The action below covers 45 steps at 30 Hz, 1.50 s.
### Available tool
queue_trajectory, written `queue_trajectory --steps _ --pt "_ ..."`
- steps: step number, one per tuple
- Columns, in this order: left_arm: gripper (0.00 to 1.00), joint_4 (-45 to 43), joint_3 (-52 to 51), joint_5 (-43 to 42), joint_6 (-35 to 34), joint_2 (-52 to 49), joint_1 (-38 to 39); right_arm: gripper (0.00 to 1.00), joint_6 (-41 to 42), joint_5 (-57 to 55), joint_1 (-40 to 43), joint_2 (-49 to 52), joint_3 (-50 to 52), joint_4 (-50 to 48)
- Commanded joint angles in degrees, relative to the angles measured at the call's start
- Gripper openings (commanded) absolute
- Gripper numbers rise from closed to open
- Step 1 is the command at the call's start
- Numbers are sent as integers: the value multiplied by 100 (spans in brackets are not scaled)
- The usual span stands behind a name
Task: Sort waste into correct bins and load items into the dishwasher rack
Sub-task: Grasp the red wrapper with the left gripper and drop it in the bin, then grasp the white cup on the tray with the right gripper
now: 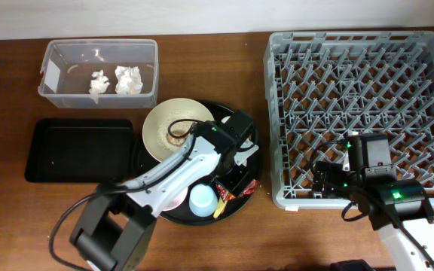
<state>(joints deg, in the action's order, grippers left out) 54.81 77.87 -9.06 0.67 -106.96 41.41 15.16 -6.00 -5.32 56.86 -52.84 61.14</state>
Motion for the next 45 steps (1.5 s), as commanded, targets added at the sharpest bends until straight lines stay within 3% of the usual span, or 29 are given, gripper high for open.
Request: queue_trajectory --steps 1,2,4,6,7,9,14,18,19,21,24,27,31,34,35,36,38,41,42,45 --pt "81 -140 -151 116 111 -330 24 98 83 -116 -17 -24 -107 7" --pt "77 -229 -192 114 111 -424 24 98 83 -116 -17 -24 -107 7" --pt "61 -282 -192 114 109 -573 85 99 83 -116 -17 -24 -107 7" --pt "14 -282 -168 118 109 -608 162 99 83 -118 -17 -24 -107 7" --pt "1 -258 -114 118 109 -599 157 98 83 -116 -17 -24 -107 7" --pt "0 -146 61 149 111 -584 157 98 83 -116 -17 -24 -107 17" --pt "0 1241 1652 315 111 -555 74 98 81 -118 -17 -24 -107 20" --pt "0 1510 2223 627 107 -133 -533 98 81 -118 -17 -24 -107 20" --pt "0 1484 2273 796 107 140 -994 98 81 -118 -17 -24 -107 17" --pt "0 1176 2273 846 107 372 -1991 98 81 -118 -17 -24 -107 -7" --pt "0 -157 2269 848 109 358 -3414 98 81 -116 -17 -22 -107 -7" --pt "0 -1215 2269 848 107 90 -4019 99 79 -116 -17 -22 -107 -9" --pt "1 -1886 2269 896 107 -872 -4284 98 81 -2 -20 -22 -107 -17" --pt "18 -1954 2269 892 83 -1241 -4308 98 79 -4 -20 -22 -107 -26" --pt "48 -1976 2273 892 85 -1237 -4308 98 79 -4 -20 -22 -107 -50" --pt "94 -1908 2350 892 87 -1130 -4308 98 79 -2 -20 -22 -107 -50" --pt "100 -1486 2448 890 85 -763 -4308 98 79 0 -20 -22 -107 -52" --pt "99 704 2461 914 -330 149 -4308 98 -758 1108 -31 22 -538 -332" --pt "99 1849 2461 909 -522 367 -4415 98 -929 1335 -31 254 -1141 -208" --pt "99 3053 2155 931 -649 387 -4684 98 -1351 1742 -485 1681 -2879 404"
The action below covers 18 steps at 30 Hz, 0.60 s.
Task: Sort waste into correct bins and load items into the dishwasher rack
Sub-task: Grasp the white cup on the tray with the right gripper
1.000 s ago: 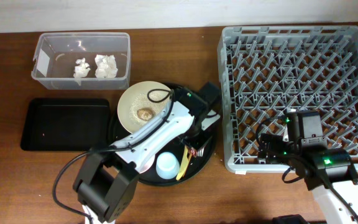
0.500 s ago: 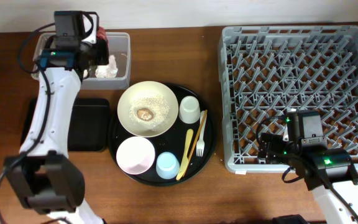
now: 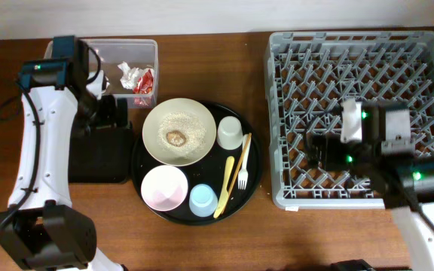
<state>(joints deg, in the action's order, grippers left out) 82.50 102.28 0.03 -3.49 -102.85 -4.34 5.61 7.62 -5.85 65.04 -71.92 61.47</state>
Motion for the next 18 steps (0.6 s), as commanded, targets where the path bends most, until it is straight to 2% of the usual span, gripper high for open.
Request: queue_trajectory --steps 1,5,7,10,12,14,18 --pt "99 299 -485 22 -278 -7 -120 98 -501 378 -688 1316 -1423 551" --pt "99 -61 -1615 17 -337 520 -184 98 -542 378 -1519 3008 -2758 723" --pt "99 -551 -2389 20 -339 1274 -184 98 -564 304 -1849 3571 -2813 575" --pt "99 -1305 -3491 22 -426 2573 -184 98 -562 -470 -2358 4258 -2811 120" --pt "99 -1333 -3648 24 -424 2852 -184 98 -522 -468 -2459 4625 -2811 -59" --pt "99 -1333 -3650 22 -424 2861 -184 99 -157 -466 -2463 5005 -2811 -269" --pt "99 -1331 -3652 20 -424 2861 -184 98 -61 -468 -2463 5370 -2800 -522"
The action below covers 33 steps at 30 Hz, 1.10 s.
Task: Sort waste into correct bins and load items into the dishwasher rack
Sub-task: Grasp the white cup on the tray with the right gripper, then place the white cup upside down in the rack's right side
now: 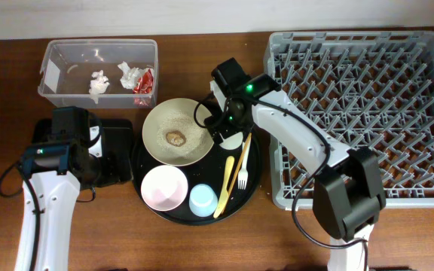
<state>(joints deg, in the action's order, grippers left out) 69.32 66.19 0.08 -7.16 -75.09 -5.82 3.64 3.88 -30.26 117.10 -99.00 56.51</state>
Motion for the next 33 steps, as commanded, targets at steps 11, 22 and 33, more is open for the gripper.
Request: queue_trajectory --steps 11,22,33 --pt "99 -31 -44 15 -57 85 -35 81 507 -461 -4 553 -68 -321" --pt "99 -33 -44 15 -57 85 -35 38 505 -461 7 -291 -157 79" --pt "99 -35 -44 -26 -57 85 -35 24 216 -461 4083 -2511 -157 1272"
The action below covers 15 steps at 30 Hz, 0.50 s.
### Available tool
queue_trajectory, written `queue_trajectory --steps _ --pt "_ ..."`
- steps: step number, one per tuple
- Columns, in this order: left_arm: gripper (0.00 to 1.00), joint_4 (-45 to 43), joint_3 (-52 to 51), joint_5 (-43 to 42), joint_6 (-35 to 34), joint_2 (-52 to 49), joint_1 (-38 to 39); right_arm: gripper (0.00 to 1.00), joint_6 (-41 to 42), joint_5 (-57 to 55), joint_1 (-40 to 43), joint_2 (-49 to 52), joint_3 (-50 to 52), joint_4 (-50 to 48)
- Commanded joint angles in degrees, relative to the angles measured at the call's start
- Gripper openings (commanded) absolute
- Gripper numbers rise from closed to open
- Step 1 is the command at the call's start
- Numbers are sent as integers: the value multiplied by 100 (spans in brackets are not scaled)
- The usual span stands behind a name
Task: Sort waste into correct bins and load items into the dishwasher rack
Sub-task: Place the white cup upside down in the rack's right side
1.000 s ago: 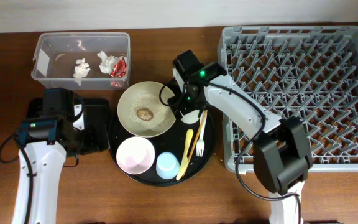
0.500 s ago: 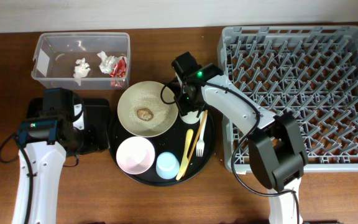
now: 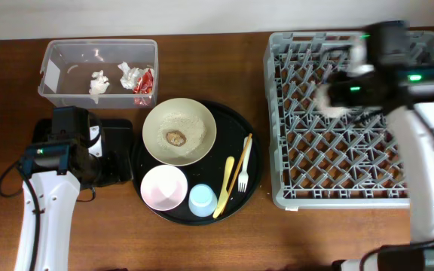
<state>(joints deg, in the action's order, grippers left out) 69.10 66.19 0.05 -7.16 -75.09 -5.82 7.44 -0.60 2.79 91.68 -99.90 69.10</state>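
Note:
My right gripper (image 3: 334,96) hangs over the upper left part of the grey dishwasher rack (image 3: 428,188), shut on a blurred white cup (image 3: 325,98). The round black tray (image 3: 251,184) holds a cream plate (image 3: 191,120) with a food scrap (image 3: 175,137), a pink bowl (image 3: 163,187), a blue cup (image 3: 203,199), a yellow knife (image 3: 225,187) and a fork (image 3: 241,165). The clear bin (image 3: 51,75) holds crumpled tissues (image 3: 97,81) and a red wrapper (image 3: 145,83). My left gripper (image 3: 102,154) sits over the rectangular black tray (image 3: 119,173); its fingers are hidden.
The rectangular black tray lies between the clear bin and the table's front left, touching the round tray's left side. The rack fills the right half of the table. Brown table surface shows along the front edge.
My right gripper was at the white cup on the round tray. It is now over the rack's upper left with the cup, which has left the tray. The left arm has not moved.
First my left gripper reached into the round tray while the right arm rested at the rack's front. Then the left arm stood at the clear bin, with a red wrapper inside. Then it sat over the rectangular tray and the right gripper met the cup, now held over the rack.

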Motion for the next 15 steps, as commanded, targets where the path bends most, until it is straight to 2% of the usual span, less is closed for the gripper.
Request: queue_trajectory --steps 1,2,6,10,15 --pt "99 -13 -44 -26 -59 85 -35 24 -164 -13 1257 74 -68 -55" --pt "99 -13 -44 -26 -57 85 -35 24 -162 -11 1792 155 -68 -146" --pt "99 -11 -42 -26 -59 85 -35 22 -162 -13 2968 835 -66 -402" --pt "99 -9 -44 -26 -57 85 -35 20 -140 -11 3449 1679 -66 -584" --pt "99 -9 -44 -26 -57 85 -35 20 -140 -7 3473 2140 -63 -743"
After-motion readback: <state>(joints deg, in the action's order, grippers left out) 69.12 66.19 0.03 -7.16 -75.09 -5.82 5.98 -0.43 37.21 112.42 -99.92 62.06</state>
